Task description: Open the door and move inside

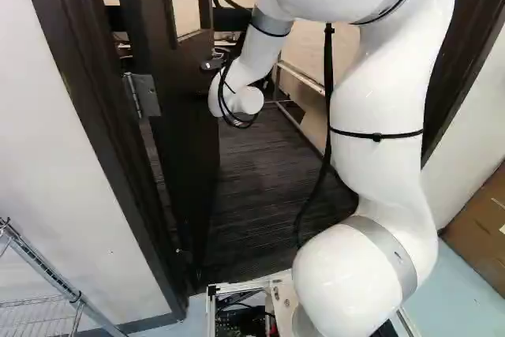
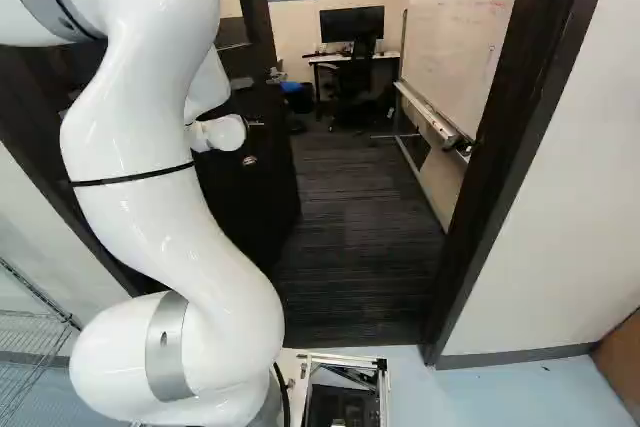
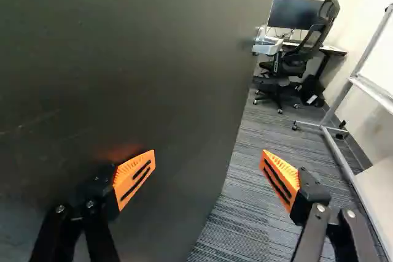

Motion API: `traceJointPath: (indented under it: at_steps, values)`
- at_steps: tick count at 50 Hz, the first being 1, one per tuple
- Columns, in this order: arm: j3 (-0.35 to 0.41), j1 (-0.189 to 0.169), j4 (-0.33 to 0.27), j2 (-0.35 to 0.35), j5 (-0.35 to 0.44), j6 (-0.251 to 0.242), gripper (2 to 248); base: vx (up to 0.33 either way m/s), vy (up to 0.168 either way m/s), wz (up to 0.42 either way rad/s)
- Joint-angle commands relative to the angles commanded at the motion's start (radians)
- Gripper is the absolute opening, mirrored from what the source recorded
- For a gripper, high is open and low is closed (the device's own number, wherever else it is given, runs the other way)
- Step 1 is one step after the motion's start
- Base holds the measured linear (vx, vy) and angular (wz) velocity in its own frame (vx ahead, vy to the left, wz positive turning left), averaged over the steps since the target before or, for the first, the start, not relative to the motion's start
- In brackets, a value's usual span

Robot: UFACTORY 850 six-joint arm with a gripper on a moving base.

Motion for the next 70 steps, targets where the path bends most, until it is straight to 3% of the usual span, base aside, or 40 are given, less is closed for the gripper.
traceJointPath:
  at_steps: [55,70]
  values:
    - [-0.135,0.081,0.0,-0.109,0.0,0.0,247,0.0,0.0,0.0]
    - [-0.142,0.086,0.0,-0.115,0.0,0.0,247,0.0,0.0,0.0]
